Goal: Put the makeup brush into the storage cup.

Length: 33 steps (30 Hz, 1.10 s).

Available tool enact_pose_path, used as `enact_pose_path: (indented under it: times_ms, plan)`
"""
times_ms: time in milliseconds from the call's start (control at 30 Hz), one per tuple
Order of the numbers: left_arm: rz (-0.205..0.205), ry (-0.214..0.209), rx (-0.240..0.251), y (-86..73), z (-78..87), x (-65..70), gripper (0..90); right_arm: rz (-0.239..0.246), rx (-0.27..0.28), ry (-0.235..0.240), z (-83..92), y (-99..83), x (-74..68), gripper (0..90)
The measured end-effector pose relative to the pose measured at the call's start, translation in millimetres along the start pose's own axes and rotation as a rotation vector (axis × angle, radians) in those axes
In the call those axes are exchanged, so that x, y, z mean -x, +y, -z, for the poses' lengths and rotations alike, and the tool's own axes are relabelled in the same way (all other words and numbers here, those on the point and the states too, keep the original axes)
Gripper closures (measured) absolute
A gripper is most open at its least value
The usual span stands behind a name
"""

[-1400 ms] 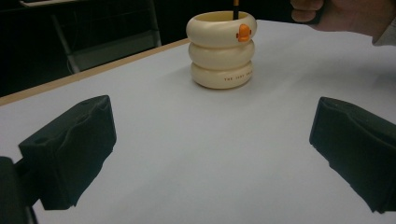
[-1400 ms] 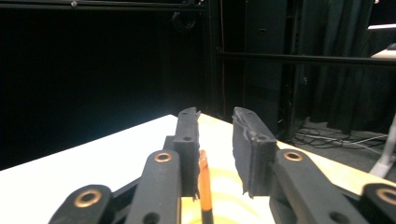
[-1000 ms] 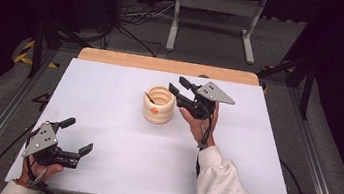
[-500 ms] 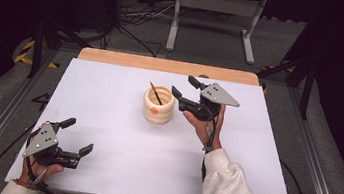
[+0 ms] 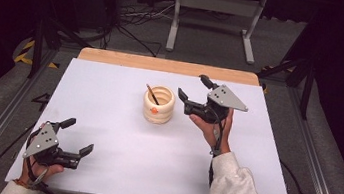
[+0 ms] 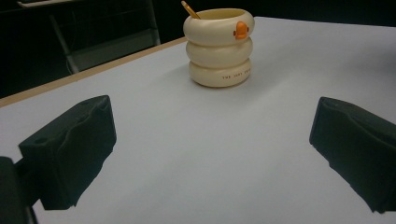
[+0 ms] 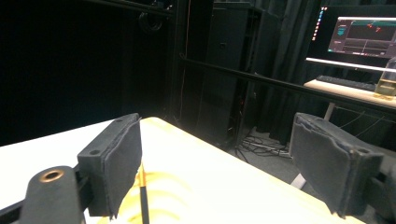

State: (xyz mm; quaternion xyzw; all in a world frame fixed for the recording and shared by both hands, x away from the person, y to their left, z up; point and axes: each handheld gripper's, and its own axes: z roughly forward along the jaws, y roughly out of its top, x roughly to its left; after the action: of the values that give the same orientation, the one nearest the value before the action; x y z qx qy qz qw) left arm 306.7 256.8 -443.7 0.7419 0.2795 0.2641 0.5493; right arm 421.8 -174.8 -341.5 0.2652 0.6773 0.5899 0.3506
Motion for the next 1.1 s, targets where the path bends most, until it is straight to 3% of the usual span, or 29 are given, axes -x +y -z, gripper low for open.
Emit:
enact_pose_path:
  times_ms: [400,567,1100]
  plan:
    - [-0.004,0.001,-0.001,0.3,-0.2,0.1,1.3,0.056,0.001,-0.034,11.9,2.6,-1.9,7.9]
    - [-0.006,0.004,-0.002,0.4,0.2,0.4,1.4,0.104,-0.012,-0.045,16.9,3.1,-3.7,8.1]
    - [-0.011,-0.001,-0.004,0.5,-0.3,0.8,1.2,0.123,-0.021,-0.082,37.4,3.9,2.9,8.8]
